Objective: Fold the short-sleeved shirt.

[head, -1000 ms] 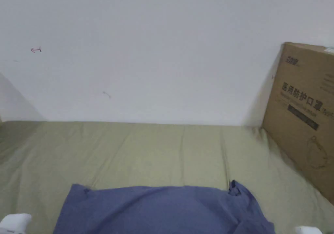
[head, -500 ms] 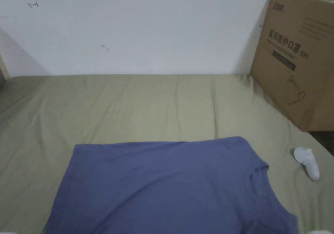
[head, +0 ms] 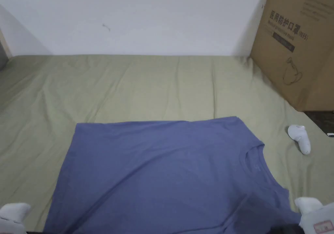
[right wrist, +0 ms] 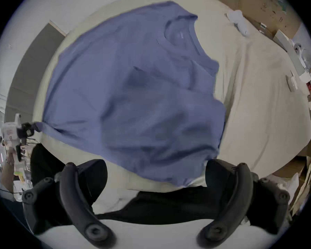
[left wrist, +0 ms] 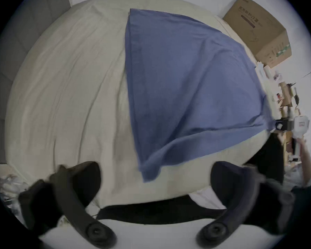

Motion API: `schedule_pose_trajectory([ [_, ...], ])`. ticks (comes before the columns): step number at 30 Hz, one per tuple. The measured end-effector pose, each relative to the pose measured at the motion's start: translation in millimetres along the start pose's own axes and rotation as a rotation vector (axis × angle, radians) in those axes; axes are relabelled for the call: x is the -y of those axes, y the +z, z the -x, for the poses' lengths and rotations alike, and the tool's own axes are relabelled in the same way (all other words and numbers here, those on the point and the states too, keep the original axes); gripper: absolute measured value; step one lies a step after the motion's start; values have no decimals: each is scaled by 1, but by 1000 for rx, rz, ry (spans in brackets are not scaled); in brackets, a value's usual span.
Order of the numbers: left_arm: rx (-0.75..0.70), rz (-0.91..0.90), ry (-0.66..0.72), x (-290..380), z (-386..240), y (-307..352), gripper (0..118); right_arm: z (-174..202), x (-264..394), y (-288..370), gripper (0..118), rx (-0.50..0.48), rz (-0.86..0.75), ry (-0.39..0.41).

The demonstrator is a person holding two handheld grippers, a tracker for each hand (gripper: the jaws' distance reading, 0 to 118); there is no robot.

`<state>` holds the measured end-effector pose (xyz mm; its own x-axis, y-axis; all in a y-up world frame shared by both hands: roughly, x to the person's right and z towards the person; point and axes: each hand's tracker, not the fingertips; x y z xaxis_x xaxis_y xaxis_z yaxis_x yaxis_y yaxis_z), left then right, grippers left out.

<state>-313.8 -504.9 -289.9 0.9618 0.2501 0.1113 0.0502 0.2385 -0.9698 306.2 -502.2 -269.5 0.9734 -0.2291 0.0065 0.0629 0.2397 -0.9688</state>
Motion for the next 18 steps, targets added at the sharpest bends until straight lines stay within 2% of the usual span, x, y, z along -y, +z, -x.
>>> schedule_pose_trajectory([
  [1,46,-50,10,-2,-1,11,110,6,-2,10,110,-13,-45,-5],
  [3,43,-91,55,-5,-6,27,110,20,-5,29,110,0,-157,-2],
  [5,62,-221,102,-4,-12,48,110,38,-6,53,110,28,-291,30],
  [7,22,-343,112,-2,-27,61,110,54,-1,69,109,70,-434,65],
  [8,-22,-386,100,0,-35,67,107,60,3,74,104,83,-495,66],
  [9,-92,-446,84,5,-44,73,96,66,9,79,95,76,-558,61],
  [10,-152,-493,62,11,-53,79,73,70,12,83,78,34,-598,44],
  [11,-183,-530,44,13,-56,79,26,73,14,84,31,-5,-624,36],
  [12,-191,-568,30,18,-62,83,14,76,16,86,31,-74,-654,26],
  [13,-178,-576,33,20,-63,84,2,77,14,86,16,-122,-652,32],
  [14,-195,-575,43,23,-65,83,0,80,11,86,0,-112,-638,42],
  [15,-180,-568,55,21,-60,83,0,81,12,85,0,-92,-647,40],
  [17,-154,-485,90,16,-48,76,0,89,10,85,0,-131,-624,73],
  [18,-152,-417,98,13,-41,72,0,89,12,84,0,-127,-635,61],
])
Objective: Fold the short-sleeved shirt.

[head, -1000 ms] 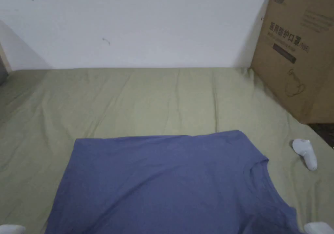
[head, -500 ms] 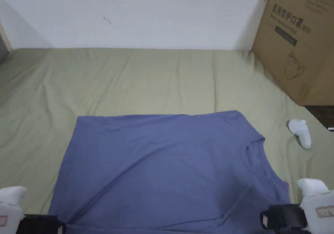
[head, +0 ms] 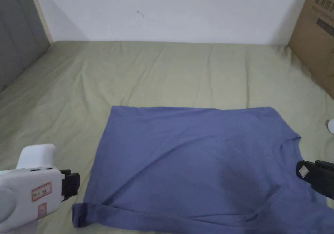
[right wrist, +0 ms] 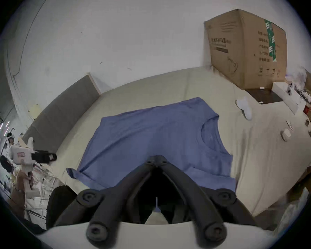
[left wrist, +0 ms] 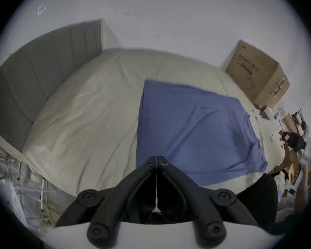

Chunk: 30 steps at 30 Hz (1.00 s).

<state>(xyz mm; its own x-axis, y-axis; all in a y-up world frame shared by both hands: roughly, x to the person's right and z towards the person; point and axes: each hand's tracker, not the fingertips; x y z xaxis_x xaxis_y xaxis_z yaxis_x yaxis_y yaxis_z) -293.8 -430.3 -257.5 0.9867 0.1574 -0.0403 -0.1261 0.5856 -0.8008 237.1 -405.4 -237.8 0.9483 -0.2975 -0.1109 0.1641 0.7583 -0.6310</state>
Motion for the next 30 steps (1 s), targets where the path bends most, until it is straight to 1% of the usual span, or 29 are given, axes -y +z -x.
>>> schedule_pose_trajectory([
  [2,9,174,-6,-2,12,-20,0,0,2,-3,0,-8,4,-25],
  [3,9,243,-10,3,20,-35,0,-2,5,-6,0,-21,23,-50],
  [4,17,261,-14,8,21,-43,5,-4,9,-9,0,-28,41,-67],
  [5,24,244,-12,13,19,-48,32,-5,13,-11,0,-30,59,-78],
  [7,18,258,20,21,25,-68,102,-10,19,-18,0,-22,99,-86],
  [8,25,281,29,24,27,-77,118,-11,22,-19,0,-13,108,-83],
  [9,27,274,29,24,32,-83,114,-13,26,-20,0,-4,115,-85],
  [10,29,257,27,27,32,-90,113,-19,26,-23,0,-3,123,-101],
  [11,27,259,27,30,32,-98,113,-23,29,-26,0,-10,129,-132],
  [12,12,269,22,35,29,-105,111,-29,32,-30,0,-17,137,-165],
  [13,25,310,-10,23,32,-112,98,-35,34,-35,0,-2,152,-188],
  [14,67,330,-41,25,29,-111,58,-39,34,-38,0,21,164,-200],
  [15,51,321,-96,26,23,-108,39,-45,35,-39,0,41,182,-210],
  [16,6,295,-154,28,17,-102,33,-51,36,-39,0,38,194,-216],
  [17,19,266,-167,29,15,-95,16,-58,37,-36,0,17,201,-224],
  [18,29,245,-156,29,12,-87,4,-65,36,-34,0,1,212,-228],
  [19,27,218,-142,29,10,-80,4,-70,37,-32,0,9,226,-223],
  [21,21,140,-90,28,-2,-56,4,-80,39,-29,0,59,303,-192],
  [22,32,112,-68,28,-6,-47,4,-86,39,-30,5,102,347,-174],
  [23,45,104,-58,29,-10,-41,4,-89,40,-33,58,149,391,-159],
  [25,29,86,-88,27,-11,-39,4,-98,47,-46,87,244,498,-100],
  [26,24,84,-105,27,-14,-37,4,-104,53,-52,101,251,550,-77],
  [27,10,83,-126,27,-17,-35,4,-107,57,-57,104,265,582,-56],
  [28,9,86,-134,27,-19,-34,4,-110,61,-65,104,282,620,-34],
  [30,1,92,-144,26,-14,-39,4,-117,71,-73,104,303,665,-17],
])
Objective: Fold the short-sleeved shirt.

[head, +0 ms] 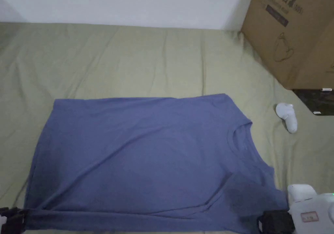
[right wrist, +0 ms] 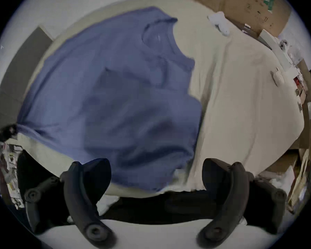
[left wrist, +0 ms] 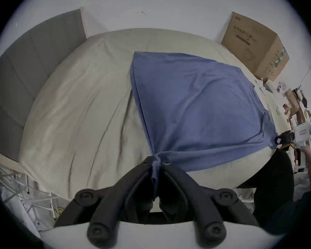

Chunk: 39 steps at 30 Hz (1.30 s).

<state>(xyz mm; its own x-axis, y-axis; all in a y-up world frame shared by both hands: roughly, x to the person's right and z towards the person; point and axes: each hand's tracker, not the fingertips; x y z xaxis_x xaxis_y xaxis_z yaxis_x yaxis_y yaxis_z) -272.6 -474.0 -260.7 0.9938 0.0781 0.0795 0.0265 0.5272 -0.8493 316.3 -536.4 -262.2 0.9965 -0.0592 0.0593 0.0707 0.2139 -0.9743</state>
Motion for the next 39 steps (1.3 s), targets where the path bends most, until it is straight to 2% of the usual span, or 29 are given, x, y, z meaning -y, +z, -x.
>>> schedule_pose_trajectory([
  [1,-8,-1,-4,0,1,0,4,-2,0,-4,103,-12,13,0],
  [2,-9,3,-3,0,2,0,4,-5,0,-7,92,-32,28,-8],
  [3,-9,9,1,1,3,-1,4,-8,0,-5,77,-73,29,-27],
  [5,-7,25,12,2,6,-2,4,-13,5,2,63,-62,-4,-23],
  [6,-8,28,15,2,7,-2,4,-16,6,6,52,-83,-17,-3],
  [7,-9,30,18,5,6,-2,4,-18,8,9,40,-59,-19,29],
  [8,-5,33,20,5,7,-3,4,-21,11,11,23,-49,-20,42],
  [10,1,42,25,7,6,-4,4,-30,13,17,3,-60,-47,23],
  [11,2,45,26,8,5,-4,4,-32,13,20,1,-76,-58,14],
  [12,-1,48,27,8,5,-4,4,-31,16,24,1,-148,-90,-4],
  [13,-5,50,27,8,5,-5,4,-29,16,27,1,-148,-103,-2],
  [15,-8,52,29,10,5,-4,4,-19,16,33,1,-85,-124,65],
  [16,-9,49,34,10,5,-4,4,-13,16,38,1,-83,-133,99],
  [19,-5,30,59,8,8,1,4,-10,18,51,1,-94,-168,97],
  [24,-9,-86,91,-3,12,11,3,-12,6,90,1,-147,-362,1],
  [26,4,-96,105,-21,15,10,3,-14,-17,101,1,-206,-392,-80],
  [28,8,-73,109,-43,17,0,3,-13,-46,101,1,-232,-380,-117],
  [31,5,12,115,-82,24,-33,3,-8,-103,77,1,-202,-269,-162],
  [33,35,24,100,-106,29,-60,3,-5,-141,52,1,-217,-253,-149],
  [36,29,113,72,-136,35,-109,4,4,-186,10,1,-109,-201,-80],
  [39,26,133,95,-145,40,-140,6,8,-210,-20,1,-106,-182,-104],
])
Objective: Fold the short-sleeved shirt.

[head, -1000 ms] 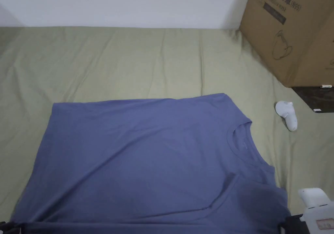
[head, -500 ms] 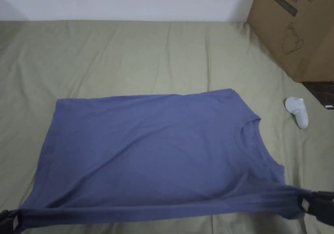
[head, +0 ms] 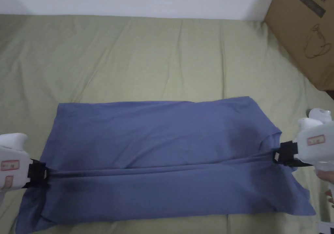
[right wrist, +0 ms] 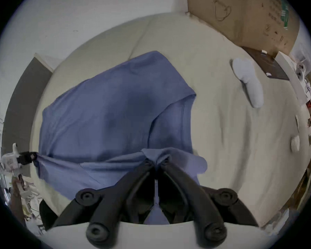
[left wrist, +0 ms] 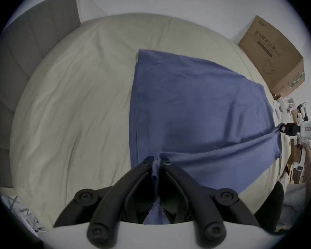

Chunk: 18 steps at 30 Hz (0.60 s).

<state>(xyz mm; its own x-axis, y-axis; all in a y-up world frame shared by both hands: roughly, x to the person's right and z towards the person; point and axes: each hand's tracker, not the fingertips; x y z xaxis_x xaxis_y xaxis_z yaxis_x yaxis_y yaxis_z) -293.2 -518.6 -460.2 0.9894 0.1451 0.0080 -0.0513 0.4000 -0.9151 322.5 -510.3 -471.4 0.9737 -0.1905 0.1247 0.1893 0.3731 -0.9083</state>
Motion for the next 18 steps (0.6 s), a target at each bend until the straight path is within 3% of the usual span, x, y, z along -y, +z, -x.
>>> schedule_pose_trajectory([
  [1,-5,5,6,-2,1,-6,8,0,-2,-7,4,2,-3,-18],
  [2,-12,5,11,-4,1,-10,23,1,-3,-14,23,3,-13,-39],
  [3,-22,-6,15,-4,1,-10,44,2,-2,-16,47,10,-25,-46],
  [5,-18,-24,23,2,1,-6,105,3,4,-15,102,51,-56,-23],
  [6,-12,-29,29,4,2,-4,112,4,8,-12,108,49,-70,-13],
  [11,22,-146,37,30,-3,31,110,19,42,34,108,74,-245,74],
  [13,8,-190,45,48,-8,48,106,25,61,53,108,76,-300,74],
  [14,8,-220,48,59,-12,58,90,28,71,64,101,56,-307,60],
  [16,-1,-241,53,75,-17,74,74,32,89,81,93,3,-361,29],
  [17,-13,-244,56,82,-20,80,55,33,97,88,80,-30,-391,10],
  [18,-27,-239,61,87,-22,85,25,34,104,94,46,-50,-411,-10],
])
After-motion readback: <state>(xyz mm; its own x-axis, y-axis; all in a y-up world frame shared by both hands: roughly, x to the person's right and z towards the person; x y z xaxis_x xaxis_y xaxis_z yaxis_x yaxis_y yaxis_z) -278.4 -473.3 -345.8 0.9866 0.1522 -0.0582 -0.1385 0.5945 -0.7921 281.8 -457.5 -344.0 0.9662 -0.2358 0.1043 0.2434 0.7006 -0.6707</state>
